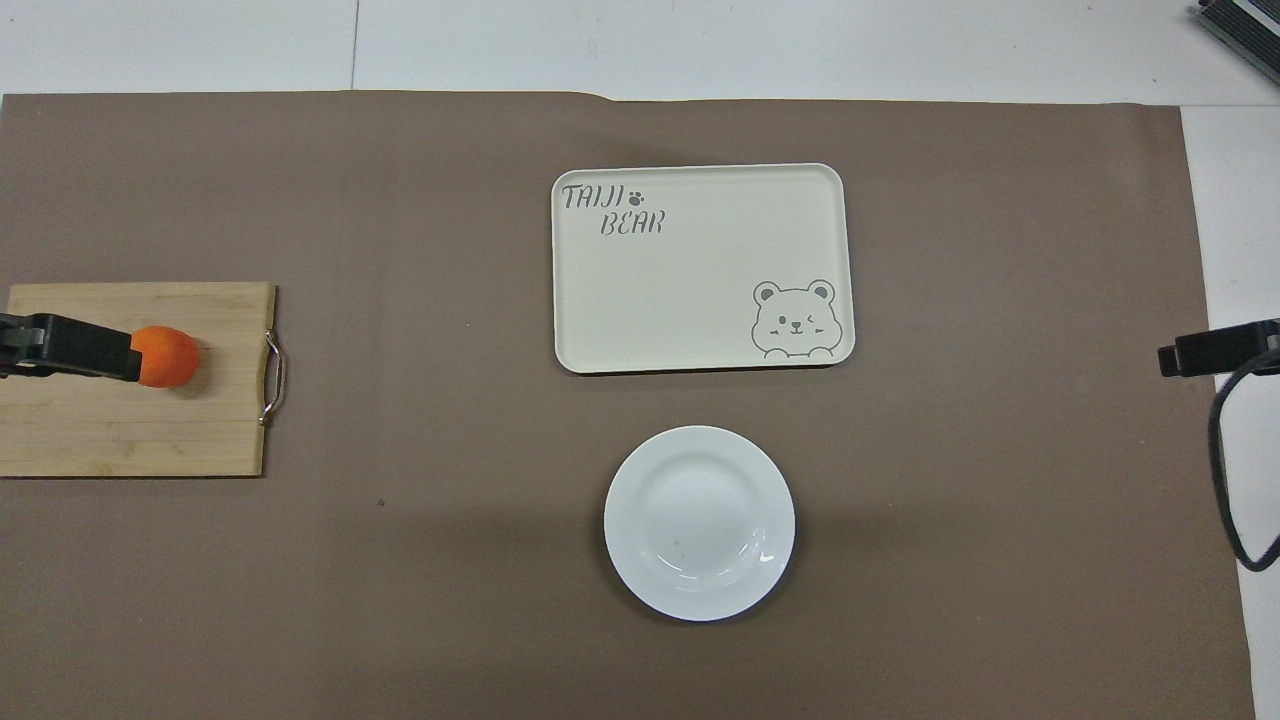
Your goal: Place orange and plate with both arms
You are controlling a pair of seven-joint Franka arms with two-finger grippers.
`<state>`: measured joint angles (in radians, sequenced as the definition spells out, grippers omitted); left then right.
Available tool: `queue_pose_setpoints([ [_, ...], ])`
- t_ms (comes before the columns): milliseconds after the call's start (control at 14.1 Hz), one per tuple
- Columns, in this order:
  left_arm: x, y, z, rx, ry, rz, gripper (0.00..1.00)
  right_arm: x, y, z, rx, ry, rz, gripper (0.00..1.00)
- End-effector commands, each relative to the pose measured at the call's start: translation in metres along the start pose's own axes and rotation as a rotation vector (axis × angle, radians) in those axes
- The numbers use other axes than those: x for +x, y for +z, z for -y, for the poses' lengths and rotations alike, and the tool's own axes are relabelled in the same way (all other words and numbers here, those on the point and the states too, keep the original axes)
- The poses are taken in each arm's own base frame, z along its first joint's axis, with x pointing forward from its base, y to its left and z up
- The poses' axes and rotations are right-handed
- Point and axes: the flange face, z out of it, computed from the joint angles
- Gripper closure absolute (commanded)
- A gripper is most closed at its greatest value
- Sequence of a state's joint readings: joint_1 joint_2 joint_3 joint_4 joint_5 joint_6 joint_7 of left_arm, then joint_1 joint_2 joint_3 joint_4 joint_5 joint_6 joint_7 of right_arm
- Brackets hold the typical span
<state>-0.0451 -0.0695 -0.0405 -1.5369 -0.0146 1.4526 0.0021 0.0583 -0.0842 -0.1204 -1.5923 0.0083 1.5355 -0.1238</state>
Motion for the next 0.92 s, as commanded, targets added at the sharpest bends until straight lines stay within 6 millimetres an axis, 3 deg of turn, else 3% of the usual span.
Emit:
queue_pose_setpoints([
  [0,-0.0052,-0.002,0.0046,0.0,-0.005,0.023,0.0,-0.003,-0.0048,0.001,-0.012,0.015,0.004,0.0],
  [850,-0.0105,0.0028,0.0107,-0.005,-0.017,0.016,0.0,-0.003,-0.0048,0.001,-0.012,0.015,0.004,0.0],
])
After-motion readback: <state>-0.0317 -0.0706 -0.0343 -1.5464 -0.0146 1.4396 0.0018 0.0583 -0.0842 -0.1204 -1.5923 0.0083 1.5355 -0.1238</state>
